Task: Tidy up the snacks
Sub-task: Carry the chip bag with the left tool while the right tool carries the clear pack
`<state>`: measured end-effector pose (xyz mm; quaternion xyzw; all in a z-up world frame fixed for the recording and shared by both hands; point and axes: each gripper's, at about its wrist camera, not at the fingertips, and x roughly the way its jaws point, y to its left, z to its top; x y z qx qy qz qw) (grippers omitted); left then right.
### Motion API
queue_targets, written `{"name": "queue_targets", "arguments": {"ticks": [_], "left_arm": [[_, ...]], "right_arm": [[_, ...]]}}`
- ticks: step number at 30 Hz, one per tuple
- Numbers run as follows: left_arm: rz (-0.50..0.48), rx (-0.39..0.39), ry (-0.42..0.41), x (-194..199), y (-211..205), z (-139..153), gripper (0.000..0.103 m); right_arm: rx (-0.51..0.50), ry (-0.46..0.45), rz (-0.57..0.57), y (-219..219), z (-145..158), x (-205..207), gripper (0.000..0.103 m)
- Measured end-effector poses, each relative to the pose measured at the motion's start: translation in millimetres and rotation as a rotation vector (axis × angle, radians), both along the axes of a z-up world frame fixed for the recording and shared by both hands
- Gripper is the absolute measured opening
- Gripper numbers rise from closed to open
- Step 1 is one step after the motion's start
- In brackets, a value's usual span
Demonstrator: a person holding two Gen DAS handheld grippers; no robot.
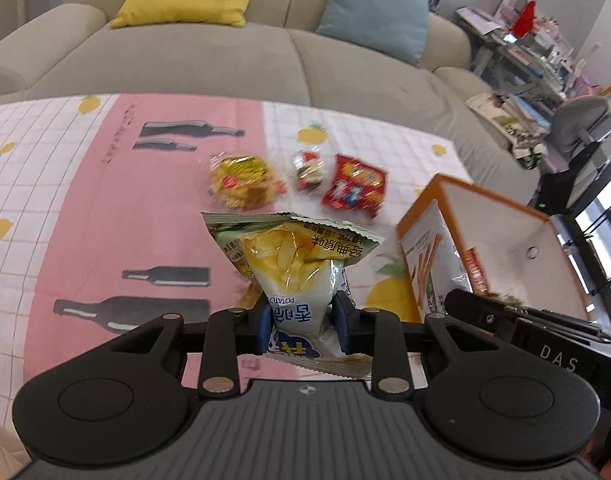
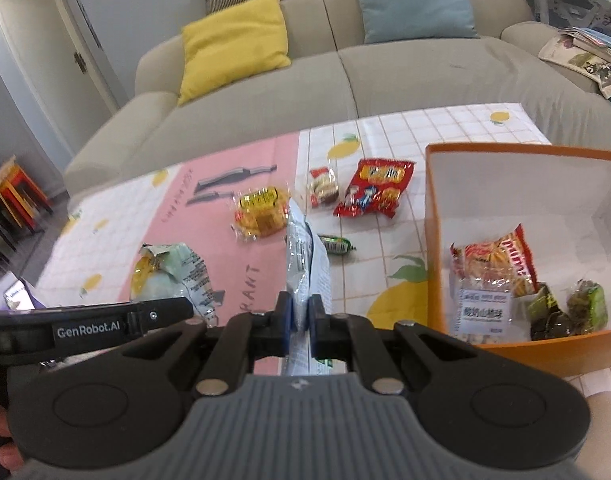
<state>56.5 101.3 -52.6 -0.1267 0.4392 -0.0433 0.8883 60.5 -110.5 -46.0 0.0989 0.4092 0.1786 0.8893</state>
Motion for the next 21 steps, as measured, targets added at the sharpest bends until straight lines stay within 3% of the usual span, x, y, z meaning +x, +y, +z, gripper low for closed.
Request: {"name": "queue_targets", "arguments": {"ticks": [13, 21], "left_arm": [[-0.152, -0.045, -0.072, 31.0, -79.8, 40.3, 0.034], [-0.261, -0.067, -0.081, 62.9, -143.1, 47.0, 0.034]], "right_arm": [[0.035, -0.05, -0.133, -97.1, 42.8, 8.0, 0.005], [-0.019, -0.081, -0.185, -143.7, 55.2, 26.2, 0.005]]}}
